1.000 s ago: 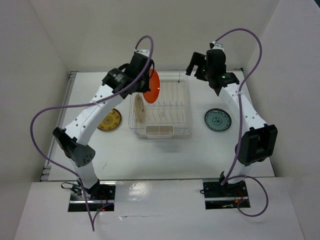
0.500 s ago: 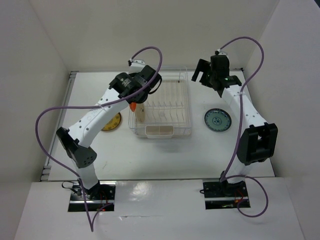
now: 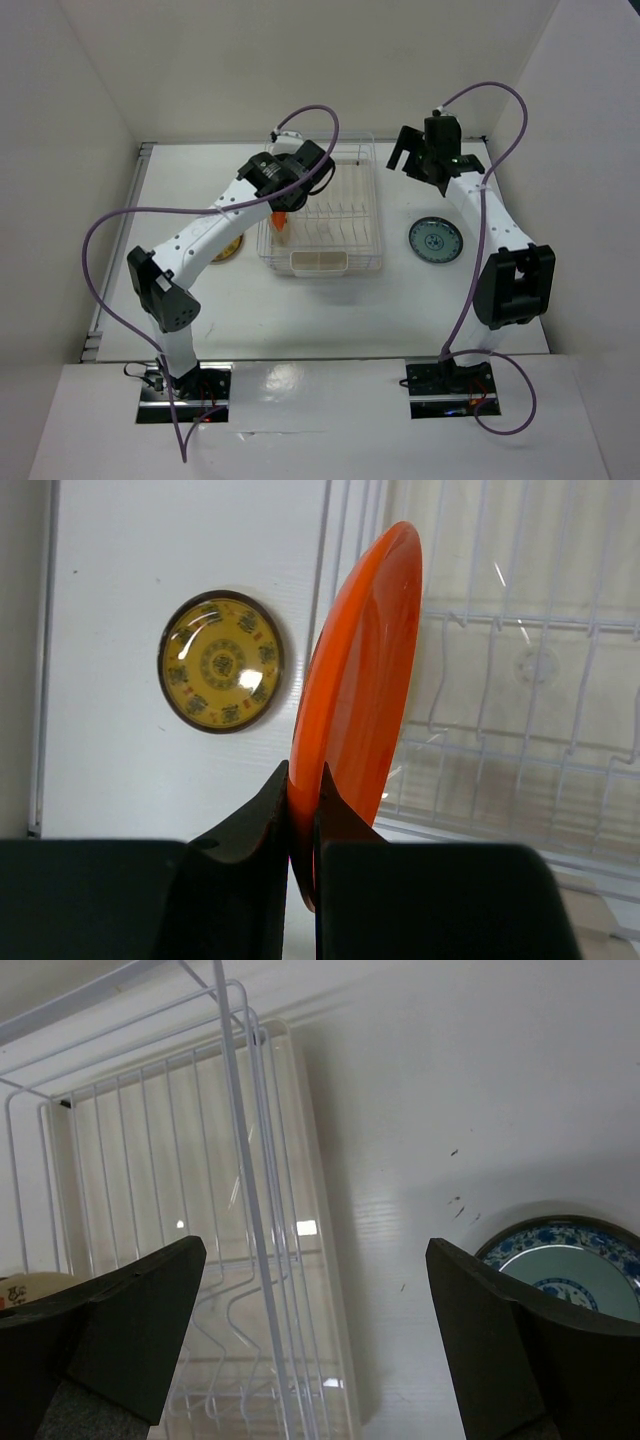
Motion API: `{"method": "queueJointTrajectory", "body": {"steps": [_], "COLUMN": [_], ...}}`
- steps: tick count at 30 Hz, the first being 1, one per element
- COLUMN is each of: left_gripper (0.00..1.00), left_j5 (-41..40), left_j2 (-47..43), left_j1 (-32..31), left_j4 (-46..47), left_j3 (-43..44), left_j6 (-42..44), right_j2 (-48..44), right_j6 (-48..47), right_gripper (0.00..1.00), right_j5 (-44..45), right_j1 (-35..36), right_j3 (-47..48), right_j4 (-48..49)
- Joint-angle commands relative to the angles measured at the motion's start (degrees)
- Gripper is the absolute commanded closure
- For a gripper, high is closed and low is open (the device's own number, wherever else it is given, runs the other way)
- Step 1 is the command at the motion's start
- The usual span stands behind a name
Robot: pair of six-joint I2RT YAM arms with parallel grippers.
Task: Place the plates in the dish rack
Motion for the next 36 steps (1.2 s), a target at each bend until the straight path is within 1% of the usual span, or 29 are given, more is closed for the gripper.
{"method": "queueJointTrajectory", "body": {"steps": [1,5,12,20,25,29,36], "left_gripper": [1.00,1.00,1.00,1.00,1.00,1.00,1.00], "left_j5": [2.5,2.5,1.4,1.4,2.4,3.0,6.4], "left_j2": [-0.8,0.5,2.7,4.5,5.7,6.9,7.4], "left_j1": [-0.1,-0.1,-0.1,0.4,1.0,2.0,2.6], "left_j4": [5.0,5.7,4.0,6.4,7.5,7.6,9.4], "left_j3": [-1.1,-1.6,-1.6,-3.6,-4.9,-5.6,-8.1], "left_j6": [-0.2,-0.2,-0.8,-0.8,-0.8,-3.0,-4.2], "right_j2": [0.2,-0.3,-1.0,-0.4,-0.4,0.1,1.1], "right_j6": [-0.1,-0.1,-0.1,-0.1,-0.7,-0.7,-0.7], "right_gripper": [0.00,0.00,0.00,0.00,0.00,0.00,0.00], "right_j5": [-0.6,-1.2,-1.2,-2.2,-2.2,-2.2,-2.7], "right_j1": [-1.0,-1.5,-2.0,-2.0,-2.0,-2.0,-2.0], "right_j3": [-0.3,-0.9,-2.5,-2.5,-2.5,-2.0,-1.5], "right_j4": [-0.2,-0.2,-0.2,-0.2,-0.2,-0.8,-1.3]}}
